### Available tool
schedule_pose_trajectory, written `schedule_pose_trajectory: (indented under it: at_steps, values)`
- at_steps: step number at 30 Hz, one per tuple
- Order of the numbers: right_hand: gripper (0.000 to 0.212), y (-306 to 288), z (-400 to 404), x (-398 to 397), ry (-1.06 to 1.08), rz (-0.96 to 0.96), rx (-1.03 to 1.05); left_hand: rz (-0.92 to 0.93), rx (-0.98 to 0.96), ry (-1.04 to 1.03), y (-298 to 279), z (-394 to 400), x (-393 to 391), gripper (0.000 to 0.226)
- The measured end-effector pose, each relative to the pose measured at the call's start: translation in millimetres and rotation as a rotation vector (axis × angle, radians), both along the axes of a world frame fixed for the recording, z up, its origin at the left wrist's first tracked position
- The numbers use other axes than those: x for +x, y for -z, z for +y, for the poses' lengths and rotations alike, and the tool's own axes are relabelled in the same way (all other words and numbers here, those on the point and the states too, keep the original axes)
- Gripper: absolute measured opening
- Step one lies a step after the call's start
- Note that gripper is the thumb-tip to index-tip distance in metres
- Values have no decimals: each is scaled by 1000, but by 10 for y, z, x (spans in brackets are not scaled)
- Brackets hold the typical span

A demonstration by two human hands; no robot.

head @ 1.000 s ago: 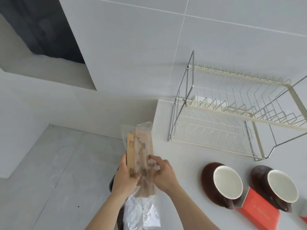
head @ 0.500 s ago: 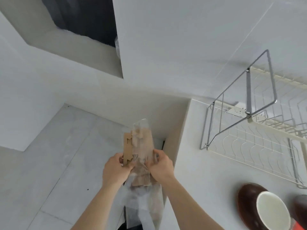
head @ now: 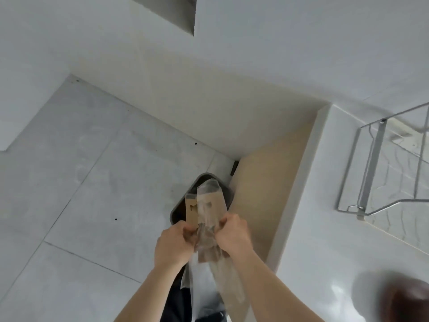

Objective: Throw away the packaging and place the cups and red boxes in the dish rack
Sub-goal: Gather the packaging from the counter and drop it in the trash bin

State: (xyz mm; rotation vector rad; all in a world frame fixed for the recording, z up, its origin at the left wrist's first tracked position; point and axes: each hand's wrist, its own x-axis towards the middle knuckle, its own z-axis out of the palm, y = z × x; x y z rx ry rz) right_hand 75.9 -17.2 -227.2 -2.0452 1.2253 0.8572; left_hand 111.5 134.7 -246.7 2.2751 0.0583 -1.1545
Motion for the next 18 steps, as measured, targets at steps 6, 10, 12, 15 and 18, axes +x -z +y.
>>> schedule_pose_trajectory:
  at_steps: [6,10,12,15,18]
  values:
    - [27,504,15,115,-103,137,3,62,45,96,447,-90,64,15]
    - [35,778,-4,158,-137,191,1,78,71,141,698,-142,102,18]
    - [38,913,-31,192,-178,193,2,116,58,167,867,-161,126,23]
    - [50,1064,-94,259,-267,180,-8,217,41,234,1101,-171,171,39]
    - [56,1049,-169,291,-419,134,-88,153,88,253,1201,-152,218,50]
